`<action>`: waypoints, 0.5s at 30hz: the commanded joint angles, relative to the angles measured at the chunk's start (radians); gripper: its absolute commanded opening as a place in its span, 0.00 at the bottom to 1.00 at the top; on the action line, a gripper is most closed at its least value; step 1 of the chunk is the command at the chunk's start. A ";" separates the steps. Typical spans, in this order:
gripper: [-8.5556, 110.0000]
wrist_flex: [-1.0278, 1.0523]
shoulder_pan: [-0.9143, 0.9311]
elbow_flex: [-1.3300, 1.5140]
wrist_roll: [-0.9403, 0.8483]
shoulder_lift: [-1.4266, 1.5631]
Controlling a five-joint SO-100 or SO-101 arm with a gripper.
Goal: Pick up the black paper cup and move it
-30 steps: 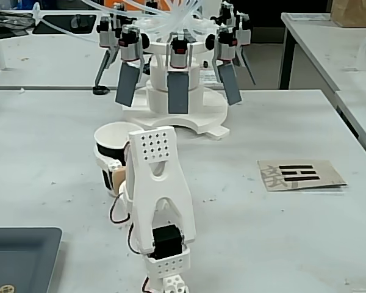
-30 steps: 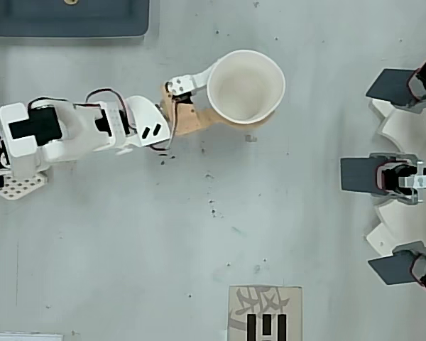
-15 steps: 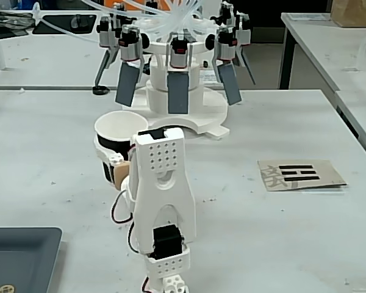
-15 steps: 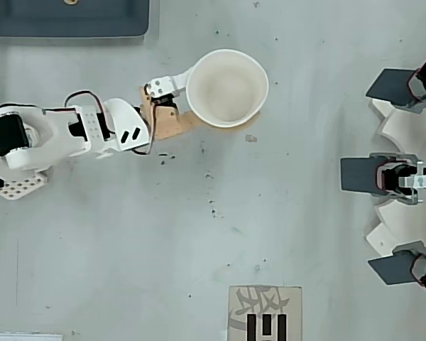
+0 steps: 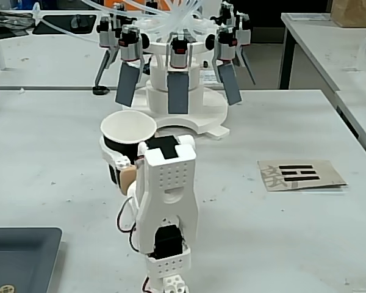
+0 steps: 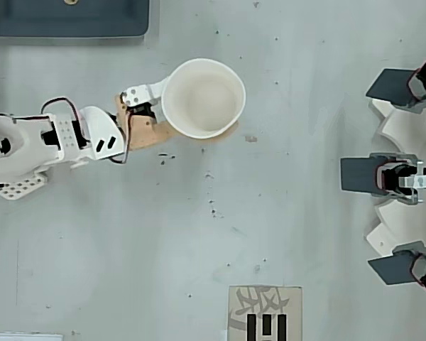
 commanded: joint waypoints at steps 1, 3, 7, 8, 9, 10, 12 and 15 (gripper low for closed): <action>0.13 -0.018 0.012 0.015 0.005 0.078; 0.13 -0.018 0.014 0.038 0.005 0.101; 0.13 -0.017 0.018 0.080 0.005 0.149; 0.13 -0.017 0.021 0.092 0.005 0.163; 0.13 -0.017 0.028 0.106 0.005 0.176; 0.13 -0.017 0.034 0.120 0.005 0.192; 0.13 -0.012 0.051 0.149 0.005 0.222; 0.13 -0.006 0.083 0.189 0.005 0.268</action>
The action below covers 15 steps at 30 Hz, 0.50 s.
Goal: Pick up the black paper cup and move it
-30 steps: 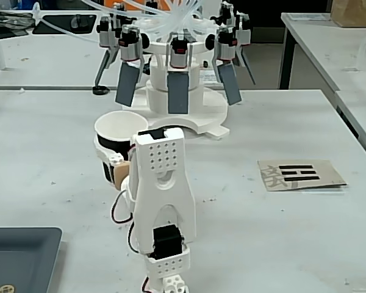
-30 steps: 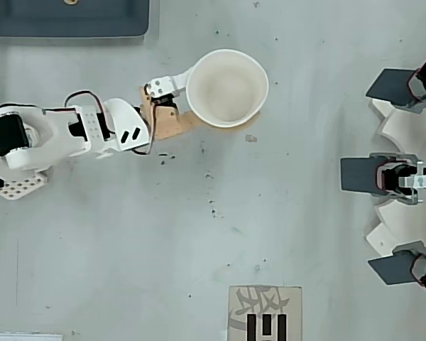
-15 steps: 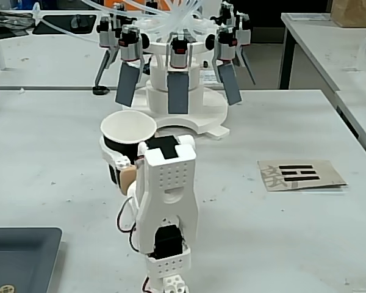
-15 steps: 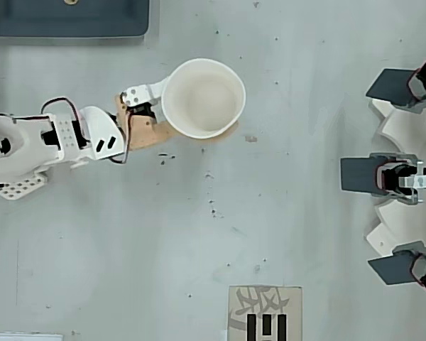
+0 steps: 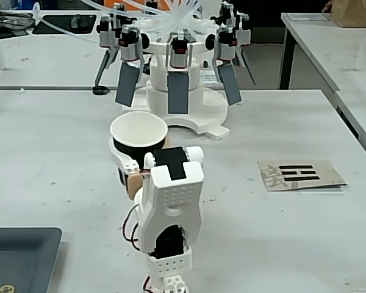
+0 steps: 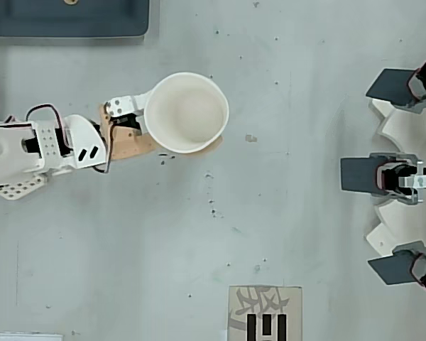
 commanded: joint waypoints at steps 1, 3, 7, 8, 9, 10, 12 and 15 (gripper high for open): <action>0.13 -0.006 0.032 0.032 0.005 0.074; 0.13 -0.003 0.051 0.058 0.005 0.103; 0.14 0.009 0.069 0.060 0.005 0.120; 0.14 0.014 0.069 0.060 0.005 0.124; 0.14 0.017 0.071 0.060 0.005 0.126; 0.15 0.020 0.074 0.060 0.005 0.126; 0.15 0.031 0.089 0.058 0.002 0.124; 0.15 0.054 0.118 0.052 -0.003 0.118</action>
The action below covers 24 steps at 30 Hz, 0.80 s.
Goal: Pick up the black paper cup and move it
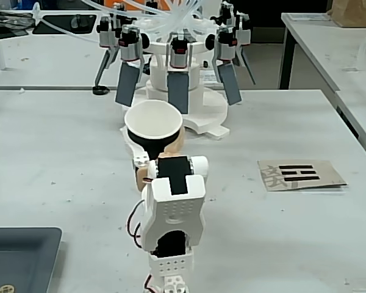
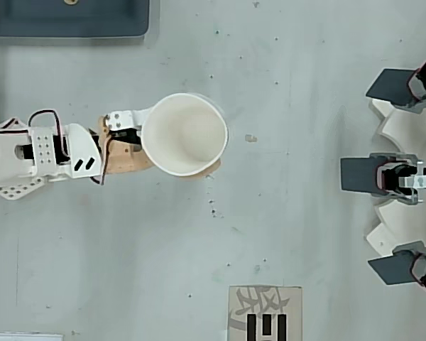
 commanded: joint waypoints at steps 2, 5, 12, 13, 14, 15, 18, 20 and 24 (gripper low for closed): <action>0.15 0.017 0.040 0.006 -0.008 0.017; 0.16 0.025 0.077 -0.017 -0.009 -0.009; 0.16 0.081 0.130 -0.112 -0.020 -0.089; 0.16 0.091 0.132 -0.127 -0.025 -0.100; 0.16 0.107 0.132 -0.146 -0.028 -0.106; 0.16 0.130 0.133 -0.167 -0.031 -0.107; 0.16 0.209 0.141 -0.239 -0.037 -0.114; 0.16 0.242 0.152 -0.296 -0.038 -0.133; 0.16 0.287 0.173 -0.407 -0.038 -0.195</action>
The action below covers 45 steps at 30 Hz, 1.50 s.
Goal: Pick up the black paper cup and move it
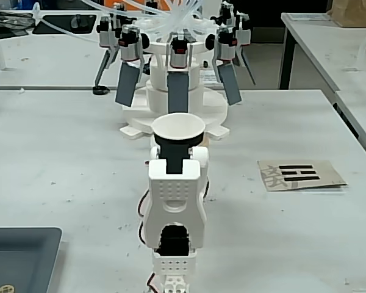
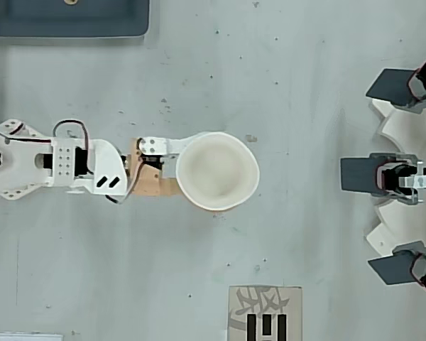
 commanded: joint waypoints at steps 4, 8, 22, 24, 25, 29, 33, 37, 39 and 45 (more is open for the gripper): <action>0.16 0.057 0.017 -0.204 -0.003 -0.054; 0.16 0.091 0.017 -0.275 -0.003 -0.089; 0.15 0.164 0.028 -0.512 -0.002 -0.232; 0.15 0.175 0.028 -0.535 0.000 -0.247; 0.15 0.178 0.028 -0.545 0.000 -0.255; 0.15 0.196 0.028 -0.577 0.005 -0.275; 0.15 0.206 0.028 -0.604 0.005 -0.295; 0.15 0.219 0.023 -0.640 0.006 -0.318; 0.15 0.229 0.021 -0.664 0.008 -0.333; 0.15 0.244 0.009 -0.713 0.008 -0.371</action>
